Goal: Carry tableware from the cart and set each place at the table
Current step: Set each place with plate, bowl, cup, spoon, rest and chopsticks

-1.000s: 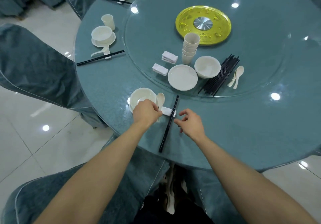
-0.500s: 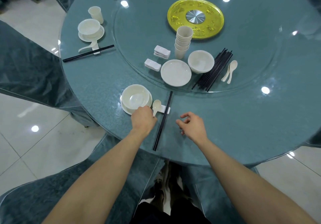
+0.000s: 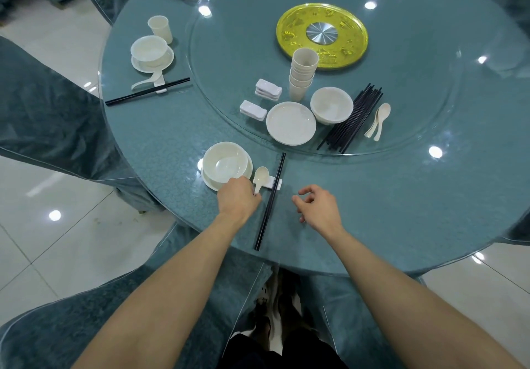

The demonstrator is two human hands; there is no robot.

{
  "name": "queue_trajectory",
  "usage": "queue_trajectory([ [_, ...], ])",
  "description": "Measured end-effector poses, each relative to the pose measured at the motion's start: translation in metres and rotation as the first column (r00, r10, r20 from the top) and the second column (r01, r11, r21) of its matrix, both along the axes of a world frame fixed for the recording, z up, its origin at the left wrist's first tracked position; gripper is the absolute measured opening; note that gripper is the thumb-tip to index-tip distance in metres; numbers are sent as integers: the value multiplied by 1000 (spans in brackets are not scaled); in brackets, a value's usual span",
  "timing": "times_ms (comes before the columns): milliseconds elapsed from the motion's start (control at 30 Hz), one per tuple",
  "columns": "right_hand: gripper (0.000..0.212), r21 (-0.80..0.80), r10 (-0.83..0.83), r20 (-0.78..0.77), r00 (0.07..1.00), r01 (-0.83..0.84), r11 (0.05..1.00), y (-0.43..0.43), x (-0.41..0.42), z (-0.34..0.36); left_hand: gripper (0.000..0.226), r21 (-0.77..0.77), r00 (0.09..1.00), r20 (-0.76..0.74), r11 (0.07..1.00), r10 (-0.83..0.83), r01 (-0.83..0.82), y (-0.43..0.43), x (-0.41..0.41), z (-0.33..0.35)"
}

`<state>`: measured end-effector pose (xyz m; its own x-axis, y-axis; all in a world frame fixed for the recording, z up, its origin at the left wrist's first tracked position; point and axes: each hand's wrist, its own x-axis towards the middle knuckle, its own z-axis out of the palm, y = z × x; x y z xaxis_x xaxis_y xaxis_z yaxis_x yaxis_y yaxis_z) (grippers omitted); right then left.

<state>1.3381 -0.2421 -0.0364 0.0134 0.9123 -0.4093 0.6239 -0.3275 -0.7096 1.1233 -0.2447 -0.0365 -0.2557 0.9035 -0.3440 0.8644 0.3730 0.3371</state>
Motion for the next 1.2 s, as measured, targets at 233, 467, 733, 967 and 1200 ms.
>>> queue_trajectory([
  [233,17,18,-15,5,1000,15,1000,8,-4,20,19,33,1000,-15,999,-8,8,1,-6,10],
  [467,21,97,-14,2,1000,14,995,34,-5,45,24,156,1000,8,988,-16,14,35,-11,47],
  [733,45,196,-14,-42,999,22,980,115,-3,50,40,246,999,-32,969,-16,23,114,-16,83],
  [967,53,227,-29,-57,998,42,973,183,14,50,79,303,991,-37,944,-125,131,186,4,94],
  [1200,55,226,-75,-3,997,74,971,217,37,52,101,342,961,-32,900,-274,269,253,33,99],
])
